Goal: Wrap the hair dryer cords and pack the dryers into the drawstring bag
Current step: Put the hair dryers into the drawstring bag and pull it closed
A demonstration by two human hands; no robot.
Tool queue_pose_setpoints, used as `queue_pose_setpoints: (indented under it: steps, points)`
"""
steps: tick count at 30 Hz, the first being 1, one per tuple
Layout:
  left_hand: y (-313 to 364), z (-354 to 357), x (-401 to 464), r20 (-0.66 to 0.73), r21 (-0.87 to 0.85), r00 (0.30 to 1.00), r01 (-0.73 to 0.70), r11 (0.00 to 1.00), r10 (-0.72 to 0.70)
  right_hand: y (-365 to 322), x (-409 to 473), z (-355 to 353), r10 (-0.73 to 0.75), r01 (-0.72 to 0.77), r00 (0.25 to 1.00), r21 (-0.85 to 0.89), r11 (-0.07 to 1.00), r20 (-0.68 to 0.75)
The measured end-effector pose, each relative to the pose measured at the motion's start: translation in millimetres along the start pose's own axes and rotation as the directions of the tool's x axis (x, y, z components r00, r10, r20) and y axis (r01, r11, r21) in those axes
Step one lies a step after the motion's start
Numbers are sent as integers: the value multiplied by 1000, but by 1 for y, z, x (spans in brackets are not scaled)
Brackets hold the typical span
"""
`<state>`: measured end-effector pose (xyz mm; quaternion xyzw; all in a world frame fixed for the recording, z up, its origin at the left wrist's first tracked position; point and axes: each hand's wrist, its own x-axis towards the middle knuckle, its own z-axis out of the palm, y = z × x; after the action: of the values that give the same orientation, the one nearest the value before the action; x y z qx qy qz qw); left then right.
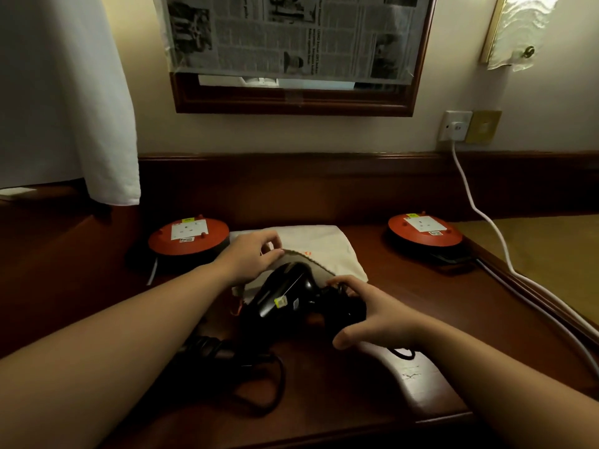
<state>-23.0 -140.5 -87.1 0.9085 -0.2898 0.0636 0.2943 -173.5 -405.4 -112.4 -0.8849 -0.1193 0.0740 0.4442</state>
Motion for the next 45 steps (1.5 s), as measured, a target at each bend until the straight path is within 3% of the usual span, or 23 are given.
queue_pose_setpoints:
  steps: [4, 8, 18, 24, 28, 32, 36, 40, 45]
  points:
    - [0, 1, -8, -4, 54, 998, -55, 997, 55, 4, 11, 11, 104, -83, 980, 121, 989, -172]
    - [1, 2, -8, -15, 55, 997, -78, 995, 79, 11, 23, 28, 180, -148, 919, 116, 982, -350]
    - [-3, 3, -8, 13, 63, 994, -109, 992, 109, 10, 52, 47, 323, -154, 754, 324, 934, -572]
    - [3, 5, -12, -33, 48, 993, -108, 993, 109, 9, 62, 54, 313, -197, 735, 252, 948, -601]
    - [5, 9, -13, -94, 38, 995, 43, 998, -39, 12, 64, 59, 300, -192, 753, 241, 951, -585]
    - [7, 9, -17, -76, 123, 986, 155, 980, -147, 10, 64, 59, 332, -139, 747, 353, 925, -576]
    - [4, 4, -18, -131, 274, 957, 285, 918, -258, 8, 61, 58, 270, -50, 755, 359, 932, -598]
    - [3, -4, -18, 28, 413, 945, 285, 865, -325, 6, 59, 63, 248, -10, 737, 357, 934, -629]
    - [-5, -15, -21, 249, 261, 939, 169, 950, -236, 0, 61, 54, 288, -175, 773, 247, 953, -565]
